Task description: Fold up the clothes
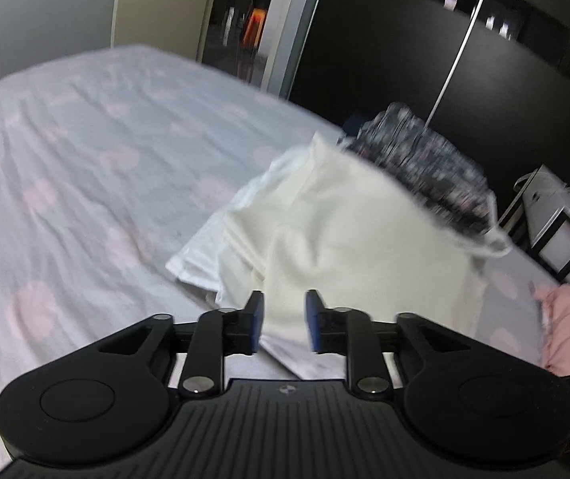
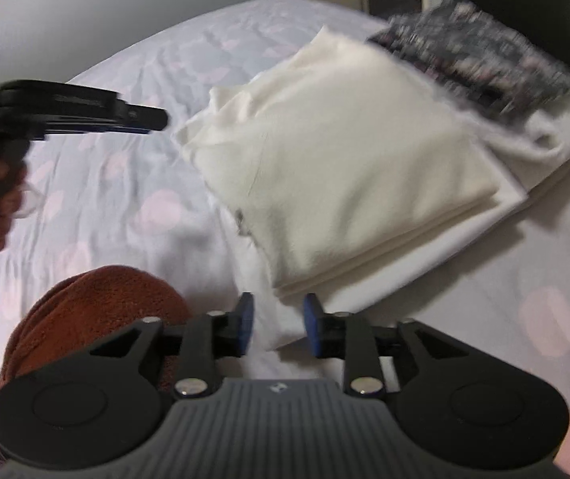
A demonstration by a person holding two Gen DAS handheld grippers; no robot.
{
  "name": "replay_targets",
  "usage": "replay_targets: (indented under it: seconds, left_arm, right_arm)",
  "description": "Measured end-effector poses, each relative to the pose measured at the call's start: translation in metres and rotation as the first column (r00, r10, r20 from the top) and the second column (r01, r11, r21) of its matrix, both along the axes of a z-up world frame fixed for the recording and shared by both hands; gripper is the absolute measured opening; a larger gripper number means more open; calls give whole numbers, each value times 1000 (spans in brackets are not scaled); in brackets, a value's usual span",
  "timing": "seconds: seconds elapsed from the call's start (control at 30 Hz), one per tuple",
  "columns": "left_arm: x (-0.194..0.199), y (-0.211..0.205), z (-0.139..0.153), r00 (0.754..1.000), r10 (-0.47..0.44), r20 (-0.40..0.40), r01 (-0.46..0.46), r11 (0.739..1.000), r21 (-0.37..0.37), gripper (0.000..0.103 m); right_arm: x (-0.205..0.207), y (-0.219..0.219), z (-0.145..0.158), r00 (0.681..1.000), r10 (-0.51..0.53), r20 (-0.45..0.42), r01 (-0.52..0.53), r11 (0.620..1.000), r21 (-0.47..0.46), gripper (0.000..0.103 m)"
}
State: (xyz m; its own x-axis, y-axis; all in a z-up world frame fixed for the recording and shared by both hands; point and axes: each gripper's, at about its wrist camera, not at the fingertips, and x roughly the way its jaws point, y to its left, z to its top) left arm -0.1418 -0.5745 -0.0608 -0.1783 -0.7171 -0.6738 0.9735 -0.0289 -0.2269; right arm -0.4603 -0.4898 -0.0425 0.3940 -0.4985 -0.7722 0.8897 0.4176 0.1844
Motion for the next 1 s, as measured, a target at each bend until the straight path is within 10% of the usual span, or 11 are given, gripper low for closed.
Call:
replay_targets:
  seconds: [0.13, 0.4, 1.0]
  left_arm:
    - [-12, 27, 33, 1000, -16, 18, 18, 996, -83, 30]
    - [-46, 81, 85, 995, 32, 97, -11, 978, -210, 76]
    - [-90, 143, 80, 968, 87, 233, -35, 975, -220, 77]
  right_arm:
    - [-4, 11, 29, 998, -55, -7, 54, 996, -76, 57]
    - [-11, 33, 87, 986, -165, -9, 159, 961, -226, 85]
    - [-3, 92, 110, 975, -222, -28, 208, 946, -248, 99]
